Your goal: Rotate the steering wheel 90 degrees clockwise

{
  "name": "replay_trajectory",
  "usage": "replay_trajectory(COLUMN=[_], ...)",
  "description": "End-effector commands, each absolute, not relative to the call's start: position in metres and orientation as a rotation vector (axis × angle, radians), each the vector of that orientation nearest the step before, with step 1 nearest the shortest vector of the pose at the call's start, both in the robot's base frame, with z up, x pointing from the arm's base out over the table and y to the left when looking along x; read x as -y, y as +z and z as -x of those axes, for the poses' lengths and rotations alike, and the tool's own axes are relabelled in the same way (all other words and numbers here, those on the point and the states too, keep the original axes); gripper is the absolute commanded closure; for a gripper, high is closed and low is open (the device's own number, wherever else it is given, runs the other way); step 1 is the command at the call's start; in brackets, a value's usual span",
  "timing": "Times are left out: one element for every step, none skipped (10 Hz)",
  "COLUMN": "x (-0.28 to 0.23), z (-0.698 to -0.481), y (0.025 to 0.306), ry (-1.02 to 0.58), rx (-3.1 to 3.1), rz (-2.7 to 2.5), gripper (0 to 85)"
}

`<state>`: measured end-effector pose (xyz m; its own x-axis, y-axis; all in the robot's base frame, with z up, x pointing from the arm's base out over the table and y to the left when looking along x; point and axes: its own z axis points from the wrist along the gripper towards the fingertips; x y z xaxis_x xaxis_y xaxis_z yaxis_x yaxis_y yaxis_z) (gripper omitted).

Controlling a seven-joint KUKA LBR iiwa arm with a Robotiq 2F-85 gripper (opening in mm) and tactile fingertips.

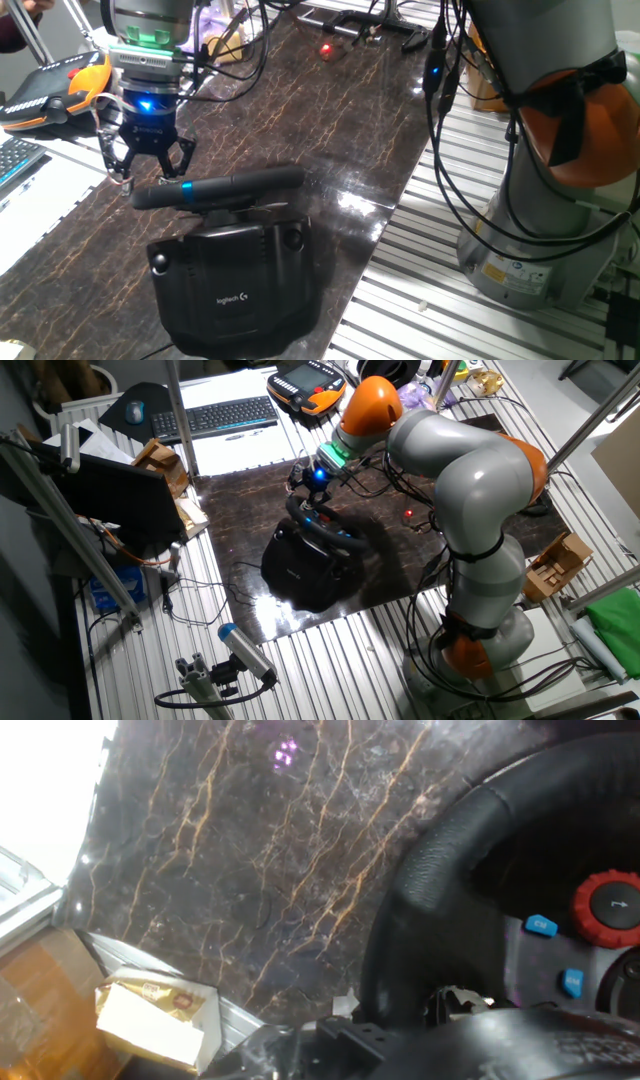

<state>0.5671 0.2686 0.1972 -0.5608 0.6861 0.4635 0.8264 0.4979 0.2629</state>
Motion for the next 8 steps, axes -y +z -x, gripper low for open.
replay_trajectory(x=[-0.270, -0.272, -0.274, -0.277, -0.279, -0.283, -0.288, -0.290], z=[-0.566, -0.565, -0.564, -0.563, -0.561, -0.559, -0.557, -0.555], y=[0.200, 0.202, 0.204, 0.206, 0.209, 0.212, 0.216, 0.218], ry=[-0.672, -0.678, -0.670, -0.667, -0.675, -0.692, -0.696, -0.697], rx=[2.444, 2.447, 2.461, 2.465, 2.464, 2.460, 2.466, 2.484], rz=[1.265, 1.245, 1.219, 1.202, 1.178, 1.150, 1.115, 1.061], gripper=[37.3, 37.7, 38.0, 38.0, 38.0, 38.0, 38.0, 38.0])
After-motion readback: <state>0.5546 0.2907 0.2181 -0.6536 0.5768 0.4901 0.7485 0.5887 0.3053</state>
